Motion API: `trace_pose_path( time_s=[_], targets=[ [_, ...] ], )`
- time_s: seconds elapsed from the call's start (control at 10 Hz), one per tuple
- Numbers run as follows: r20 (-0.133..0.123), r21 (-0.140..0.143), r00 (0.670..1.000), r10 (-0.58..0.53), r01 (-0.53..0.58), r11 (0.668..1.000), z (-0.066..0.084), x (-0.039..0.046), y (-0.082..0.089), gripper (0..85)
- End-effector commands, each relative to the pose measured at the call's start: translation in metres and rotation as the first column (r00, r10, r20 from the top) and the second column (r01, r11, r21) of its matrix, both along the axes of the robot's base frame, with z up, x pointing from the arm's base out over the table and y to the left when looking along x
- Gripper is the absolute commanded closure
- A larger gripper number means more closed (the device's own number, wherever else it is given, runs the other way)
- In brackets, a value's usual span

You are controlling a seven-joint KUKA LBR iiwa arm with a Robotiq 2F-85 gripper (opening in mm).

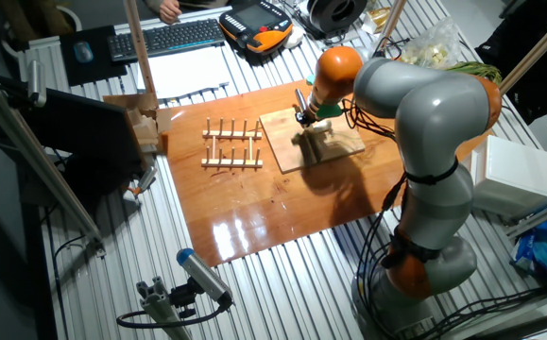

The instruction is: Chop the scallions

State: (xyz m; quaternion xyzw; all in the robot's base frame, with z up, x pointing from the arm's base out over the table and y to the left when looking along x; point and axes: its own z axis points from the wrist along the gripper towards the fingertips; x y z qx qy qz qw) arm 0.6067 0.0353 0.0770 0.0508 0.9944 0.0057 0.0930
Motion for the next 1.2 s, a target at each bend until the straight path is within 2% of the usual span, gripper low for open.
trace_pose_path(
  time_s=[0.0, 0.2, 0.4, 0.6, 0.9, 1.1],
  targets=[
    [0.003, -0.001, 1.000, -0.008, 0.008, 1.000, -0.001, -0.0040, 0.002, 85.0],
    [0.003, -0.002, 1.000, -0.018, 0.018, 1.000, -0.001, -0.0133, 0.008, 85.0],
    [-0.003, -0.008, 1.000, -0.020, 0.020, 1.000, -0.004, -0.0184, 0.010, 85.0],
    [-0.011, -0.009, 0.999, -0.035, 0.035, 0.999, -0.005, -0.0136, 0.011, 85.0],
    [-0.042, -0.002, 0.999, -0.028, 0.027, 1.000, 0.000, 0.0044, 0.003, 85.0],
    [-0.054, 0.004, 0.998, -0.029, 0.029, 1.000, 0.004, 0.0085, -0.003, 85.0]
  ],
)
